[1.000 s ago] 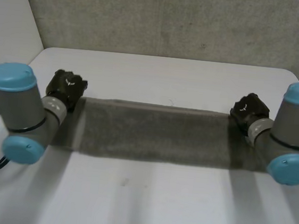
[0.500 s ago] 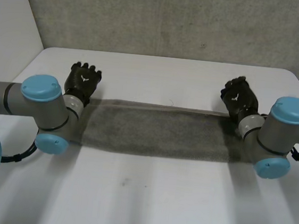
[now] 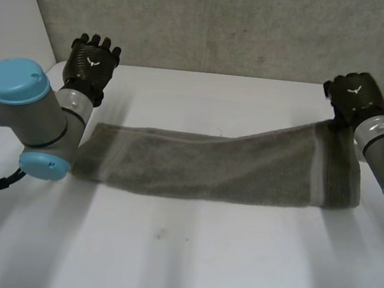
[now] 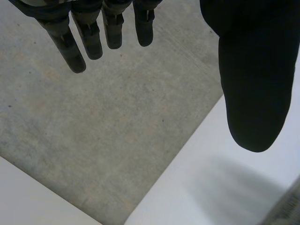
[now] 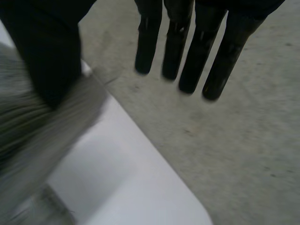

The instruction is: Fold the laundry

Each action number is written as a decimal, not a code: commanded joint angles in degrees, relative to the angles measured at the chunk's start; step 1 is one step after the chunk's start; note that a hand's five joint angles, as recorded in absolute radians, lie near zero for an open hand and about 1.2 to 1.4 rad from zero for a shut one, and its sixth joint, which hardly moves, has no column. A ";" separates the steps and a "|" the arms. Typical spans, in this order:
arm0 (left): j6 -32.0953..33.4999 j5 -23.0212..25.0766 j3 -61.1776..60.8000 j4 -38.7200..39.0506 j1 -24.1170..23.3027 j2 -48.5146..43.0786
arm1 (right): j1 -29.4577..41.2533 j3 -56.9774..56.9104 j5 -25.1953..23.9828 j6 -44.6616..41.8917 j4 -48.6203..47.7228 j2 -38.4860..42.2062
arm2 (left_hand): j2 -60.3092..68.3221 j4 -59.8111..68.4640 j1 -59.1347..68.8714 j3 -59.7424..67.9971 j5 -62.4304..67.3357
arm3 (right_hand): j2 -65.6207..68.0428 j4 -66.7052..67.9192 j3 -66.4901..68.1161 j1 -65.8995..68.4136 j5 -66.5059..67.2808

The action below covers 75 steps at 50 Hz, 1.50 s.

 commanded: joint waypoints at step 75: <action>-37.25 0.93 -26.50 -12.05 7.32 19.43 | -11.56 31.42 -2.38 2.16 4.52 -8.93 | -0.91 -0.92 -1.49 -1.11 -1.83 | 48.04 48.99 48.27 52.58 50.03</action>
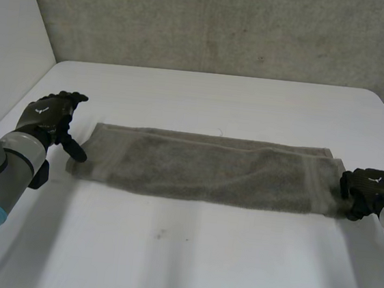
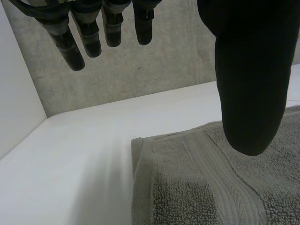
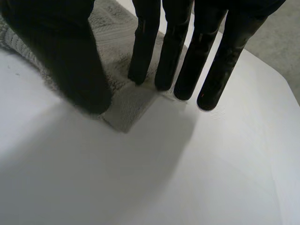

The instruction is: Fold the laundry

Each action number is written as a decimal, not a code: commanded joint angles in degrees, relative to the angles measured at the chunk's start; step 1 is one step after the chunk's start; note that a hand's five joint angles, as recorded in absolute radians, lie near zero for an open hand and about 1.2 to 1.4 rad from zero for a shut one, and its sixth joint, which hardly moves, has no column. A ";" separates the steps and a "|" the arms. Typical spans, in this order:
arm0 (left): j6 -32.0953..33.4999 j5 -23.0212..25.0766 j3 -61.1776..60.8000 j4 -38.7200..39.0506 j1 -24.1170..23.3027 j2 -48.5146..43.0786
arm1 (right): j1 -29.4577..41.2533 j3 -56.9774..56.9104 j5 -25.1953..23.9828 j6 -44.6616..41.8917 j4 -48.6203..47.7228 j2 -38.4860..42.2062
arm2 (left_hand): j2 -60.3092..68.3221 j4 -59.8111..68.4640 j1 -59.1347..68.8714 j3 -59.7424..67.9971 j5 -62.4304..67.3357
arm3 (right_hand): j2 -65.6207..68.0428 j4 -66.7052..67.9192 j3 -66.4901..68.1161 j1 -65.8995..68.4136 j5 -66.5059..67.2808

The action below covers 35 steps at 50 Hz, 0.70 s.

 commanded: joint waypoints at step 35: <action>0.16 -0.13 -0.70 1.15 -0.18 0.18 | 25.28 -17.38 6.68 -5.80 -6.82 -2.08 | 0.49 0.38 -0.47 0.30 -1.79 | 33.74 34.19 33.80 41.15 36.09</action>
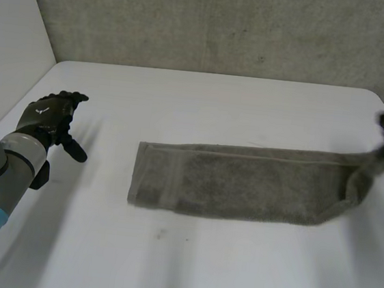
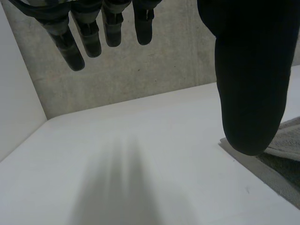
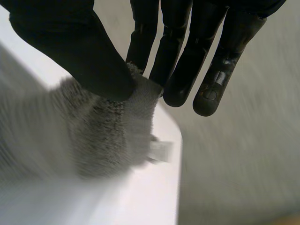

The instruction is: Fold the laundry

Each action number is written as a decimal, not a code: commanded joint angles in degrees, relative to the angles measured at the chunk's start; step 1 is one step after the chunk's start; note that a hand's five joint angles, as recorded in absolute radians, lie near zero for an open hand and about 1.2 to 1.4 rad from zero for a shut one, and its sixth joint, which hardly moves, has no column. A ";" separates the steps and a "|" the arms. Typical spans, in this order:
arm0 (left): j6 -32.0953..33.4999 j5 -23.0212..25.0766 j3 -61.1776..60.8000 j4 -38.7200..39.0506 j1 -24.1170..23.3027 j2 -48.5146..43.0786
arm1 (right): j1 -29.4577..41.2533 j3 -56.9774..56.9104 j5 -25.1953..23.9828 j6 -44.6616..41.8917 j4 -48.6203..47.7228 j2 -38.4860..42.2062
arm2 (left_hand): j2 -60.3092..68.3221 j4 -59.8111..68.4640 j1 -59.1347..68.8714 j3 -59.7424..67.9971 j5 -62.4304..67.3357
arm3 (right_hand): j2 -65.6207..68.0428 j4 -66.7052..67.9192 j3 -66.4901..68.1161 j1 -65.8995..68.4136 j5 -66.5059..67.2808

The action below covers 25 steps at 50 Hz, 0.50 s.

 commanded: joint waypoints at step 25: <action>0.40 0.11 -1.85 0.35 -1.98 0.50 | 51.85 -16.75 -6.65 4.60 -4.16 19.53 | 0.51 0.38 -0.47 0.30 -1.79 | -57.44 -58.33 -57.80 -44.05 -56.22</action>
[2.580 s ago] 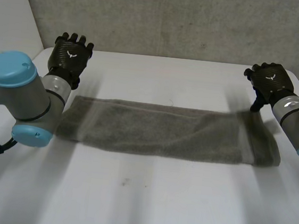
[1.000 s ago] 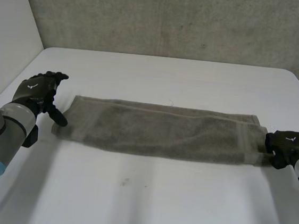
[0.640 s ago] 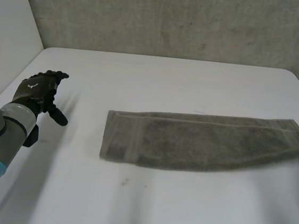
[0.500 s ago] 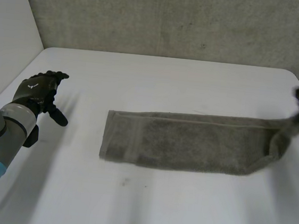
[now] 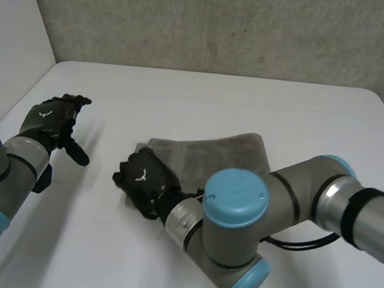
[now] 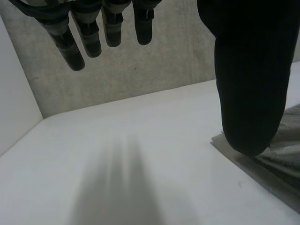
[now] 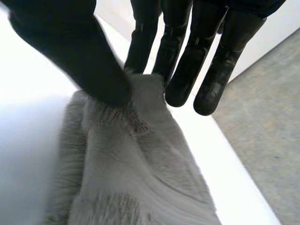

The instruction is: Fold the laundry

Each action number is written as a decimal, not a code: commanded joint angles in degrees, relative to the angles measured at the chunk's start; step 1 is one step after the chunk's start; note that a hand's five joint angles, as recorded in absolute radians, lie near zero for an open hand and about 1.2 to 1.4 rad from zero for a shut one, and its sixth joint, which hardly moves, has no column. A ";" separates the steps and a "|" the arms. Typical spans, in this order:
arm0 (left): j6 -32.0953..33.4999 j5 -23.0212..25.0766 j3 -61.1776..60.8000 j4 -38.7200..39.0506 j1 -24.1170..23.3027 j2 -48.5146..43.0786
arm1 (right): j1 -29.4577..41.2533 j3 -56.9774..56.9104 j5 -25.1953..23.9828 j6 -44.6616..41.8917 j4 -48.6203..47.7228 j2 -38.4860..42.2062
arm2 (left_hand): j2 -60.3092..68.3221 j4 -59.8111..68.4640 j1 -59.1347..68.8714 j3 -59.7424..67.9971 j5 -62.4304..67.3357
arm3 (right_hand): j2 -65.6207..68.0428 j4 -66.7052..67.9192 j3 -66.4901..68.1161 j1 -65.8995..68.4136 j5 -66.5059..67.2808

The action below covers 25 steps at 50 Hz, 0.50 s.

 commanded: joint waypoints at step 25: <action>0.04 -0.02 -2.65 0.69 -7.23 1.82 | -32.88 31.90 1.29 21.51 4.94 -21.15 | 0.52 0.38 -0.47 0.30 -1.79 | -26.46 -26.93 -26.81 -16.94 -26.81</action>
